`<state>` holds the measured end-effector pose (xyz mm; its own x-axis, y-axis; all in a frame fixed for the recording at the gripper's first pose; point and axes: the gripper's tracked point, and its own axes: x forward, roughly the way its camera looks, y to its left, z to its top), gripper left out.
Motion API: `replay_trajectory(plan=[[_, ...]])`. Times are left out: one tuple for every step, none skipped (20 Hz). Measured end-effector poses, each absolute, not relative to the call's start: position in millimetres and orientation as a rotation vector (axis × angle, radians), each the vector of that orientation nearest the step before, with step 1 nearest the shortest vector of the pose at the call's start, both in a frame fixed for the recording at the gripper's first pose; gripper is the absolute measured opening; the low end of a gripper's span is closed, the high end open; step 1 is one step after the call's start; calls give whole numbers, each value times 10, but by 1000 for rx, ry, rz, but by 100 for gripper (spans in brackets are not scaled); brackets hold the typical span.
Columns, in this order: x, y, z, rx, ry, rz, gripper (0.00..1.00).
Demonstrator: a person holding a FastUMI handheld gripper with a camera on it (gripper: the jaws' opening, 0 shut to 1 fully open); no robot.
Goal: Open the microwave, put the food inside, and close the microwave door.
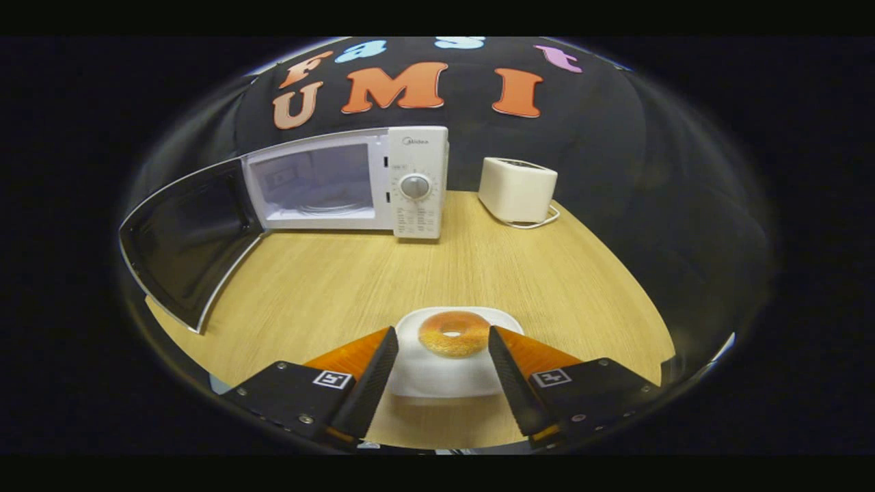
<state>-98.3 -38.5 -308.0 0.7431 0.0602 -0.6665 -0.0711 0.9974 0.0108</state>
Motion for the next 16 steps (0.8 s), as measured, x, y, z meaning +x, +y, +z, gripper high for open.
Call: replay_trajectory(plan=[[-966,-419,-3177,-16,746,85,84],[-935,-449,-3249,-18,760,90,85],[-913,-472,-3306,-18,765,97,88],[-891,-486,-3346,-19,766,105,89],[-890,-453,-3379,-16,770,128,91],[-888,-435,-3421,-20,778,145,92],[-881,-431,-3463,-28,784,158,95],[-879,-431,-3497,-35,791,165,96],[-876,-435,-3539,-37,798,165,97],[-864,-433,-3577,-29,807,164,97],[-868,-426,-3617,-18,819,164,97],[-860,-418,-3639,-9,825,164,97],[-818,-416,-3632,-3,808,162,97],[-816,-411,-3650,-4,815,164,98],[-816,-411,-3625,-6,806,163,97],[-807,-401,-3650,-7,808,164,96]])
